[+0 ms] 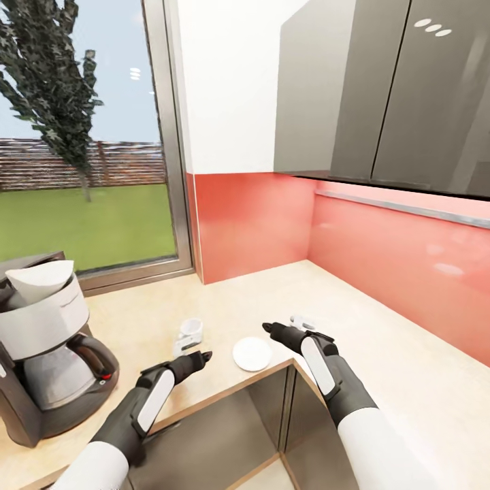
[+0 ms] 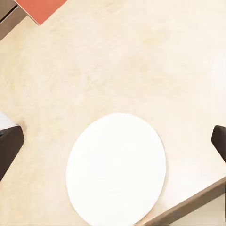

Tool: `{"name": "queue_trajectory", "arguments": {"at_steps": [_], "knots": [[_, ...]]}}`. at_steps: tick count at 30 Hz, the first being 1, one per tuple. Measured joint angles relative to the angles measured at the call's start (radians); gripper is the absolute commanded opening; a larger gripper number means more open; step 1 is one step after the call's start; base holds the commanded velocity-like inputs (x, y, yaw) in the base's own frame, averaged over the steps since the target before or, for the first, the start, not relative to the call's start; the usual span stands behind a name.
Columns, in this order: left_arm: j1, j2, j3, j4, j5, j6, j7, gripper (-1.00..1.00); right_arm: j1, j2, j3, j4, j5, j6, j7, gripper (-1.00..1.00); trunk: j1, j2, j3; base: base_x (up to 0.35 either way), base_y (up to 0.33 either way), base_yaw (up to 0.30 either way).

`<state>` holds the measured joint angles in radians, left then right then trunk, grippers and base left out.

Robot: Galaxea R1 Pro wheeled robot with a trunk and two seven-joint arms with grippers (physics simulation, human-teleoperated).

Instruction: Set up a coffee station on the kitchen countertop: keep the coffee maker on the countertop, move the bottle of coffee from the kitchen shelf to the counter next to the coffee maker, place a paper coffee filter on top of the coffee maker, put the saucer next to the coffee maker with the coffee cup on the saucer, and place the electric kettle next to the coffee maker.

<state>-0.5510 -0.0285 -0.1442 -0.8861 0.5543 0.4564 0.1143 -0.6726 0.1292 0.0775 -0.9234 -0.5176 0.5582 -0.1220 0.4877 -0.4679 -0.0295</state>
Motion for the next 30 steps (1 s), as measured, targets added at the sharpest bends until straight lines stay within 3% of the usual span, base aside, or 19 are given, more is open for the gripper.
{"name": "queue_trajectory", "arguments": {"at_steps": [10, 11, 14, 21, 23, 27, 30], "knots": [[-0.003, 0.040, 0.004, 0.005, 0.003, 0.056, -0.053, 1.00, 0.000, 0.000, 0.000, 0.001, 0.000, 0.030, 0.000, 1.00, 0.000, 0.000, 0.000, 0.198, 0.000, -0.186], [-0.004, 0.058, 0.003, 0.005, 0.011, 0.080, -0.150, 1.00, 0.000, 0.000, 0.000, 0.001, 0.000, 0.030, 0.000, 1.00, 0.000, 0.000, 0.000, 0.031, 0.000, -0.235], [-0.008, 0.086, 0.005, 0.005, 0.010, 0.093, -0.194, 1.00, 0.000, 0.000, 0.002, 0.002, 0.000, 0.030, 0.000, 1.00, 0.000, 0.000, 0.000, 0.013, 0.000, -0.111], [-0.017, 0.103, 0.010, 0.006, 0.023, 0.191, -0.264, 1.00, 0.000, 0.000, 0.092, 0.013, 0.000, 0.038, 0.012, 1.00, 0.000, 0.000, 0.000, 0.002, 0.000, -0.015], [-0.025, 0.115, 0.011, 0.006, 0.021, 0.199, -0.324, 1.00, 0.001, -0.001, 0.126, 0.062, -0.003, 0.073, 0.066, 1.00, 0.000, 0.000, 0.000, 0.000, 0.000, 0.000], [-0.028, 0.132, 0.011, 0.006, 0.024, 0.211, -0.344, 1.00, 0.001, -0.013, 0.139, 0.152, -0.009, 0.088, 0.201, 1.00, 0.000, 0.000, 0.000, 0.000, 0.000, 0.000], [-0.027, 0.136, 0.011, 0.005, 0.022, 0.224, -0.346, 1.00, 0.001, -0.042, 0.140, 0.199, -0.007, 0.091, 0.274, 1.00, 0.000, 0.000, 0.000, 0.010, 0.000, 0.000]]}}
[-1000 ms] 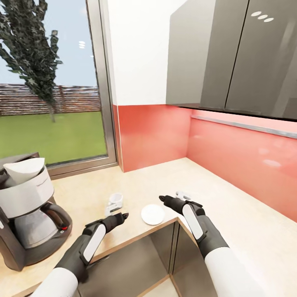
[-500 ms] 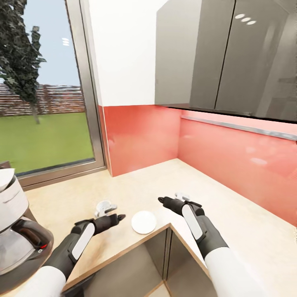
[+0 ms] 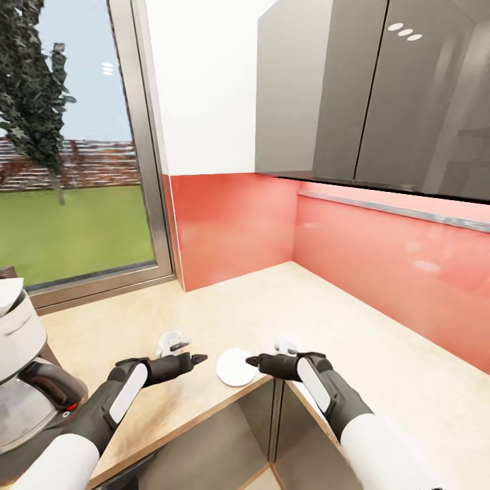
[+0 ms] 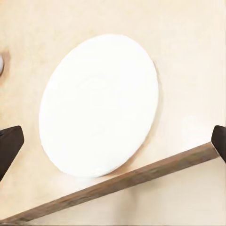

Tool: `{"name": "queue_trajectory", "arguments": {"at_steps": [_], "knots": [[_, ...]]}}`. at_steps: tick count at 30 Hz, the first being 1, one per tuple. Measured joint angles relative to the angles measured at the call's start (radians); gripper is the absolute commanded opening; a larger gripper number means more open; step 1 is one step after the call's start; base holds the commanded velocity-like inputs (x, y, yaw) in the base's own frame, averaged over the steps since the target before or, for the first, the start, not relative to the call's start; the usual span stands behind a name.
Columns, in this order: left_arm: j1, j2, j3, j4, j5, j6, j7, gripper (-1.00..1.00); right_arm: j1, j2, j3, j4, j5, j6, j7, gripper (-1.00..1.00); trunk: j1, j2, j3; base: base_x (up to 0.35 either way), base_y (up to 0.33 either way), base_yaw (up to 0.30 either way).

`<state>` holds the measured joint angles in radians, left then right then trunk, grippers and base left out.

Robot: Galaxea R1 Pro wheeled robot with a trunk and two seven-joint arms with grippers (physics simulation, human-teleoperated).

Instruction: Set up a coffee station on the kitchen countertop: keep the coffee maker on the countertop, move the bottle of coffee from the kitchen shelf to the counter next to the coffee maker, place a paper coffee filter on top of the coffee maker, put the saucer next to the coffee maker with the coffee cup on the saucer, and place the electric kettle next to the coffee maker.

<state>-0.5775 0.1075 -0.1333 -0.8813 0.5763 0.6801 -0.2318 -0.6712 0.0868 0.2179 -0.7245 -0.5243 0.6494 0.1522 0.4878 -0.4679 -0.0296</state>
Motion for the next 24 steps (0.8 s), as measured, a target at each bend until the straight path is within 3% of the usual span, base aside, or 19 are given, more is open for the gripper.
{"name": "queue_trajectory", "arguments": {"at_steps": [6, 16, 19, 24], "knots": [[0.001, -0.002, 0.000, 0.000, 0.001, 0.001, 0.000, 1.00, 0.000, -0.010, 0.000, 0.016, -0.001, 0.000, 0.006, 1.00, 0.000, 0.000, 0.000, 0.207, 0.000, 0.000], [0.015, -0.011, 0.008, 0.013, 0.012, 0.002, -0.013, 1.00, 0.009, -0.032, 0.011, 0.034, -0.002, -0.003, 0.018, 1.00, 0.000, -0.001, 0.000, 0.066, 0.000, 0.000], [0.015, -0.011, 0.006, 0.018, 0.019, 0.001, -0.023, 1.00, 0.007, -0.019, 0.023, 0.045, 0.000, -0.004, 0.035, 1.00, 0.000, 0.000, 0.000, 0.000, 0.000, 0.000], [0.015, -0.009, 0.008, -0.010, 0.015, 0.002, -0.001, 1.00, 0.005, -0.006, 0.002, 0.017, 0.003, -0.004, 0.006, 1.00, 0.000, 0.000, 0.000, 0.000, 0.000, 0.000]]}}
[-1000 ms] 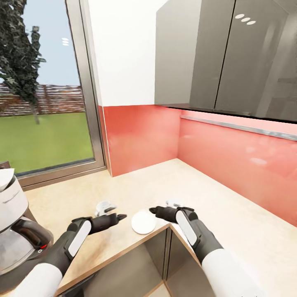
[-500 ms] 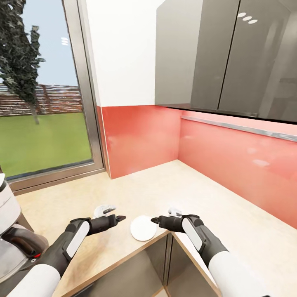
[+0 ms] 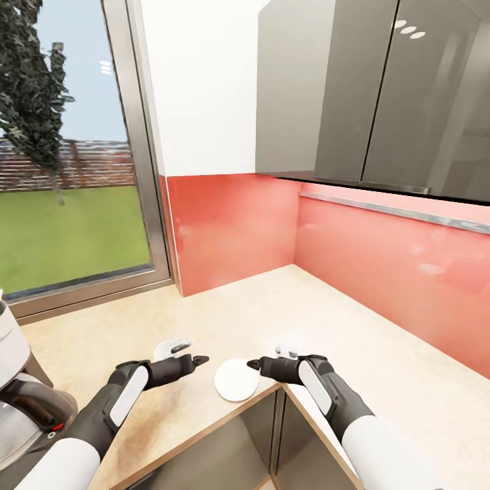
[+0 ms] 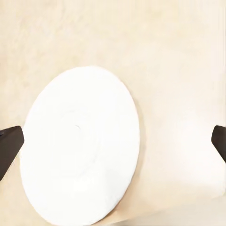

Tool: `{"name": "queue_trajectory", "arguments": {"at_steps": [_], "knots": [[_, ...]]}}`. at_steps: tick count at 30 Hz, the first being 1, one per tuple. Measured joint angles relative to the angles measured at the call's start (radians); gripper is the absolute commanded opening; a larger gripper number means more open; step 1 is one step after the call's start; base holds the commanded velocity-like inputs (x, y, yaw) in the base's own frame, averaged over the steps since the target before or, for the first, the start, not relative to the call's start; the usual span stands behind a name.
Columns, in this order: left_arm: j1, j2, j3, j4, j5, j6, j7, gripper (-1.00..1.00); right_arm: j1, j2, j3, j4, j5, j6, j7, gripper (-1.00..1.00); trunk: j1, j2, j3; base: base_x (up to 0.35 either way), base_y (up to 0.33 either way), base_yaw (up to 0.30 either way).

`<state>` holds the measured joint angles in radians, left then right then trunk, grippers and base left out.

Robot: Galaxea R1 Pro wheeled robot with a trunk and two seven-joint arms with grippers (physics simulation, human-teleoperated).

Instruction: Set up a coffee station on the kitchen countertop: keep the coffee maker on the countertop, move the bottle of coffee from the kitchen shelf to the counter next to the coffee maker, place a paper coffee filter on top of the coffee maker, put the saucer next to the coffee maker with the coffee cup on the saucer, and place the electric kettle next to the coffee maker.

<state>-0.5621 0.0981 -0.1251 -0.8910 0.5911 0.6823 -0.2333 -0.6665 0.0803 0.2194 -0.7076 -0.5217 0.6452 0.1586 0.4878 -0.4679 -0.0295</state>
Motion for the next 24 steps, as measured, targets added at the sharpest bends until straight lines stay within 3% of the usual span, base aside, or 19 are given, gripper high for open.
{"name": "queue_trajectory", "arguments": {"at_steps": [10, 17, 24], "knots": [[-0.001, 0.005, 0.002, -0.012, 0.000, 0.001, 0.004, 1.00, 0.000, 0.002, -0.006, -0.056, 0.001, 0.000, -0.017, 1.00, 0.000, 0.000, 0.000, 0.000, 0.036, -0.004], [-0.002, 0.005, 0.002, -0.012, 0.000, 0.000, 0.004, 1.00, 0.000, 0.003, -0.004, -0.071, 0.000, 0.001, -0.017, 1.00, 0.000, 0.000, 0.000, 0.000, 0.151, -0.183], [-0.011, 0.007, 0.004, 0.000, -0.001, 0.000, 0.002, 1.00, 0.000, 0.005, -0.003, -0.063, -0.001, 0.001, -0.015, 1.00, 0.000, 0.000, 0.000, 0.000, 0.012, -0.032]]}}
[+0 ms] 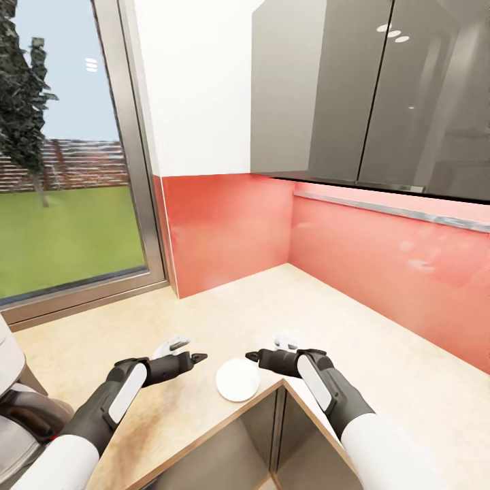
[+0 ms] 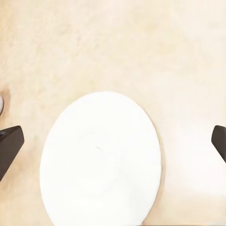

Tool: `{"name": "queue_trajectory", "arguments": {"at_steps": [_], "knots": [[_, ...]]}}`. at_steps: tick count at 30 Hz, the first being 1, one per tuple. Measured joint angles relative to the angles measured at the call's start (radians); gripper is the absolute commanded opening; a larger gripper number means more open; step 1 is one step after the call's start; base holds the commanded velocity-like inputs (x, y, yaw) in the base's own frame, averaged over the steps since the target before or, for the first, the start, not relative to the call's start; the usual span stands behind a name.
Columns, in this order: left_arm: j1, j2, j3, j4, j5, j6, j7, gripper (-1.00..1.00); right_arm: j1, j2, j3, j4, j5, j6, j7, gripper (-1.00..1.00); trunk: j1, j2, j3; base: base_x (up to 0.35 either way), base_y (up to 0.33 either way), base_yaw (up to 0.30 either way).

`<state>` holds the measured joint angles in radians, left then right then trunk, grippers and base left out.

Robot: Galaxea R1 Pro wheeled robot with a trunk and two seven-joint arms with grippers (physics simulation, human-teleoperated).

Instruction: Set up a coffee station on the kitchen countertop: keep the coffee maker on the countertop, move the bottle of coffee from the kitchen shelf to the counter next to the coffee maker, place a paper coffee filter on top of the coffee maker, put the saucer next to the coffee maker with the coffee cup on the saucer, and place the electric kettle next to the coffee maker.

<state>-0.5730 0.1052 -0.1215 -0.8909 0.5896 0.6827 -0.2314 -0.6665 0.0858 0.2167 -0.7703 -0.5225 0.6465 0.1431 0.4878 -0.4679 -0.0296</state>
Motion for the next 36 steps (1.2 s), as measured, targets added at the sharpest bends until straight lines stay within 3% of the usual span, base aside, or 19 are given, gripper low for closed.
{"name": "queue_trajectory", "arguments": {"at_steps": [5, 13, 21, 30, 31, 36], "knots": [[-0.005, -0.001, -0.001, 0.003, 0.008, 0.006, -0.002, 1.00, 0.000, -0.001, -0.001, 0.006, 0.000, 0.000, 0.000, 1.00, 0.000, 0.000, 0.000, 0.000, 0.001, -0.002], [-0.004, 0.001, -0.001, 0.004, 0.085, 0.032, -0.005, 1.00, 0.000, -0.001, 0.000, 0.006, 0.000, 0.003, 0.000, 1.00, 0.000, 0.000, 0.000, 0.000, 0.000, -0.087], [0.001, 0.003, -0.001, 0.004, 0.087, 0.032, -0.005, 1.00, 0.000, 0.004, 0.004, 0.003, -0.001, 0.007, 0.000, 1.00, 0.000, 0.000, 0.000, 0.000, 0.000, -0.257], [0.004, 0.005, 0.000, 0.004, 0.084, 0.032, -0.005, 1.00, 0.000, 0.024, 0.092, -0.004, -0.003, 0.053, 0.004, 1.00, 0.000, 0.000, 0.000, 0.000, 0.000, -0.247], [0.004, 0.009, 0.000, 0.003, 0.083, 0.033, -0.004, 1.00, 0.000, 0.027, 0.109, 0.001, -0.004, 0.055, 0.023, 1.00, 0.000, 0.000, 0.000, 0.000, 0.000, -0.084], [0.003, 0.049, 0.018, 0.003, 0.094, 0.034, -0.004, 1.00, 0.000, 0.027, 0.117, 0.006, -0.002, 0.056, 0.088, 1.00, 0.000, 0.000, 0.000, 0.000, 0.000, -0.022]]}}
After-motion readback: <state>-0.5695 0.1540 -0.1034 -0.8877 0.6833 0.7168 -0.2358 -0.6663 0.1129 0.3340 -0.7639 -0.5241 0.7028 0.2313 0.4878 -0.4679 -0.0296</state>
